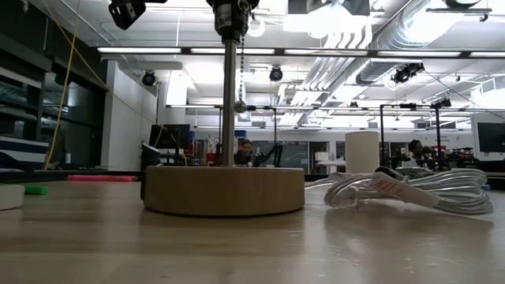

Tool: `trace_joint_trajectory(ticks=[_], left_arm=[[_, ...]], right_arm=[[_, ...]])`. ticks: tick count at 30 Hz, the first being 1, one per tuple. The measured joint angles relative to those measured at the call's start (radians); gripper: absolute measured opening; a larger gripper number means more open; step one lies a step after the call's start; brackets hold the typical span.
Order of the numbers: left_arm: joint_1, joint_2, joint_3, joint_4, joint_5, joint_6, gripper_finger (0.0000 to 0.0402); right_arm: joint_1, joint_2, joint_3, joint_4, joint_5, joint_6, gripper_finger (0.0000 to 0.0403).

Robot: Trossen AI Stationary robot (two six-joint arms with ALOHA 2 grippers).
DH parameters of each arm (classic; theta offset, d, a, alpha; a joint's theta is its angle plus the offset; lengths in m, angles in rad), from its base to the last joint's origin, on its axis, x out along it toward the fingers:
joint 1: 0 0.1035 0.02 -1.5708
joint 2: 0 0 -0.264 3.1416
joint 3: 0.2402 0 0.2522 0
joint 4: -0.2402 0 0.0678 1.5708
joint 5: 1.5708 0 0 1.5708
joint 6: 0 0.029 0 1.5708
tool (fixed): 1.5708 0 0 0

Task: Screw lightbulb
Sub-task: Remove the white lightbulb from the lamp

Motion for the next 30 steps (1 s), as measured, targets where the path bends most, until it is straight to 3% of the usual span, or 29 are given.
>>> trace_joint_trajectory(ticks=[5,8,13,21,25,30], left_arm=[[0.000,0.005,0.000,-0.001,0.001,0.015,0.0000],[0.000,0.006,0.000,-0.002,0.022,0.019,0.0000],[0.000,0.006,0.000,-0.017,0.107,0.045,0.0000],[-0.010,0.006,0.000,-0.062,0.111,-0.046,0.0000],[-0.048,0.012,0.000,-0.057,0.038,-0.136,0.0000],[-0.106,0.050,0.000,-0.052,-0.057,-0.268,0.0000]], right_arm=[[-0.017,-0.002,0.087,0.097,0.039,-0.106,0.0002],[-0.041,0.006,0.172,0.062,0.034,-0.188,0.0025],[-0.071,0.054,0.315,-0.087,0.037,-0.247,0.0116],[-0.073,0.149,0.429,-0.106,-0.001,-0.291,0.0277],[-0.073,0.168,0.438,-0.144,-0.091,-0.321,0.0315],[-0.062,0.171,0.438,-0.194,-0.124,-0.331,0.0330]])
